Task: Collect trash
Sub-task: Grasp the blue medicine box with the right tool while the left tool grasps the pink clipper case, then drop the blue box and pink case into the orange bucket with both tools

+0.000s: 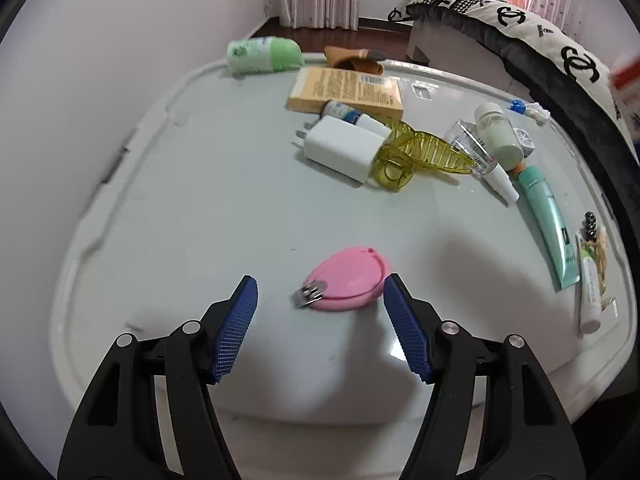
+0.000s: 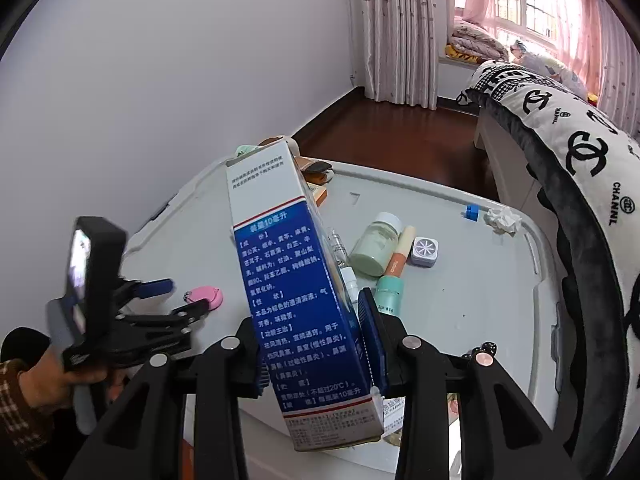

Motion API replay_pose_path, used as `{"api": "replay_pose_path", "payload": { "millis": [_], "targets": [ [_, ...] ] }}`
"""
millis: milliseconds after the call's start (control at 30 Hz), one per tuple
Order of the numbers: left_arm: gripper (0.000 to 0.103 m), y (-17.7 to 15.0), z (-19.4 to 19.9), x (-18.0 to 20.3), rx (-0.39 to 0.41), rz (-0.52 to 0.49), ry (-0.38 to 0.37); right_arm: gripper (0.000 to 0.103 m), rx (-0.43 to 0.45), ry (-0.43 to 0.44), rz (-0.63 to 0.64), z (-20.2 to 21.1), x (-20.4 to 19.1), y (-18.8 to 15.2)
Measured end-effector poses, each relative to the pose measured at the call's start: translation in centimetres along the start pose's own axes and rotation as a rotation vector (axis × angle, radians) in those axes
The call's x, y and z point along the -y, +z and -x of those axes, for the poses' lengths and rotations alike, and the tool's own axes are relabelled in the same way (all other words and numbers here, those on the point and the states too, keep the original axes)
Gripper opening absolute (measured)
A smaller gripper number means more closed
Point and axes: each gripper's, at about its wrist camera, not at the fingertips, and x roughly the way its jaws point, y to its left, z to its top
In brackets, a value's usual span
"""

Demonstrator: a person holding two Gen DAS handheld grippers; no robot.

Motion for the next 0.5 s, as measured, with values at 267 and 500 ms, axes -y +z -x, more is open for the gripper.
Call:
{"api": "replay_pose_path", "payload": {
  "millis": [267,500],
  "targets": [
    [0.041,-0.2,-0.3,1.4,0.018,-0.109,0.019,0.038,0.001,0.006,-0.015,-0.3,0.8,-0.2],
    [0.041,-1.3,2.8,1.4,0.003,-0.118,0.008,0.038,0.021,0.011,-0.029,0.4,1.2,0.0]
  ]
}}
